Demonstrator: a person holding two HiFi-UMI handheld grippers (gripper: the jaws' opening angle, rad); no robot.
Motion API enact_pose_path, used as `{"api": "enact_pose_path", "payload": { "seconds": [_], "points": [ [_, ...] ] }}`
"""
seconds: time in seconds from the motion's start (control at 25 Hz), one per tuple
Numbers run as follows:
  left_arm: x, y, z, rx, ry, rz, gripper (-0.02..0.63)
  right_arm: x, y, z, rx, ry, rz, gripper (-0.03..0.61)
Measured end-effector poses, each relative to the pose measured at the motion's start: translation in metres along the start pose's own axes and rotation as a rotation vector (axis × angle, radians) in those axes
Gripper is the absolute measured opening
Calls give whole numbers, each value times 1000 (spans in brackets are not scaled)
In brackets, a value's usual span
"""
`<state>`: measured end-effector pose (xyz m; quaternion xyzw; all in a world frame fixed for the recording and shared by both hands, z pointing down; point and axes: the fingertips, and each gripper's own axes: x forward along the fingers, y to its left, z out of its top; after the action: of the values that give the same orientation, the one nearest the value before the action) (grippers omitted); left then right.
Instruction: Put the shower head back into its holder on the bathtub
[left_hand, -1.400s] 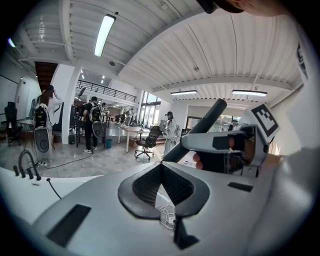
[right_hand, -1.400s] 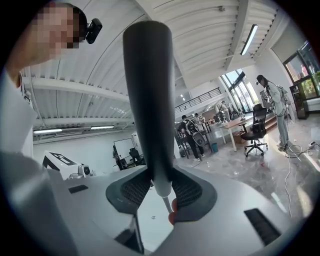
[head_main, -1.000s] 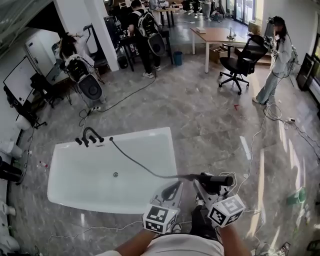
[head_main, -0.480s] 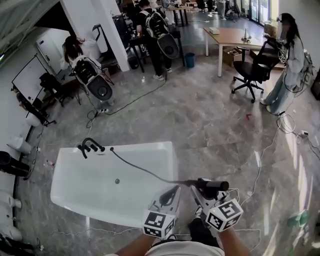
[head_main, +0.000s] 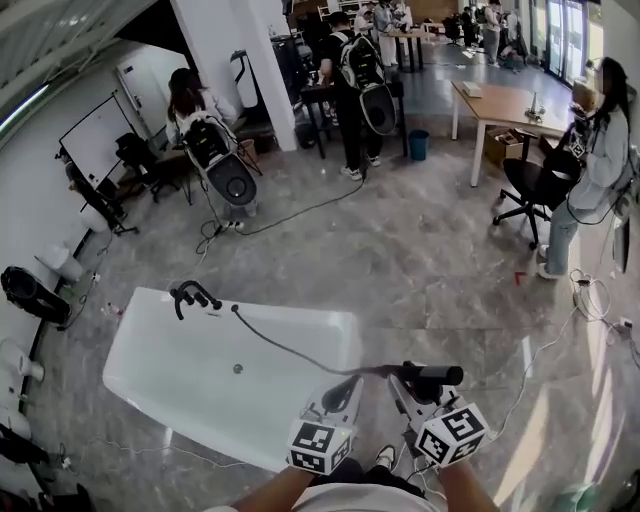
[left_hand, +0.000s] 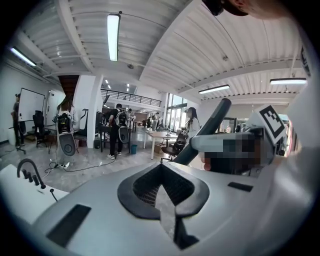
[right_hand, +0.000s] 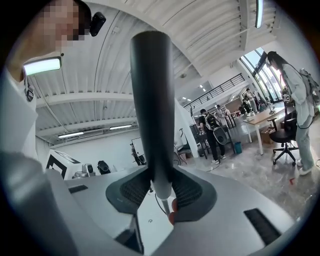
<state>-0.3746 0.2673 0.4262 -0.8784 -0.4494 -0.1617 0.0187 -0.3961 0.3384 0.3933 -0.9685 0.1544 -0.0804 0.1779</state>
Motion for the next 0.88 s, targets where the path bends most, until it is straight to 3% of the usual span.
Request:
{"api": "enact_pose_path", "payload": {
  "seconds": [0.44, 0.88],
  "points": [
    [48, 23, 14, -24, -24, 21, 5, 32, -40, 30, -18, -26, 15, 143],
    [126, 105, 45, -29, -41, 29, 5, 137, -87, 59, -24, -13, 15, 143]
  ]
}}
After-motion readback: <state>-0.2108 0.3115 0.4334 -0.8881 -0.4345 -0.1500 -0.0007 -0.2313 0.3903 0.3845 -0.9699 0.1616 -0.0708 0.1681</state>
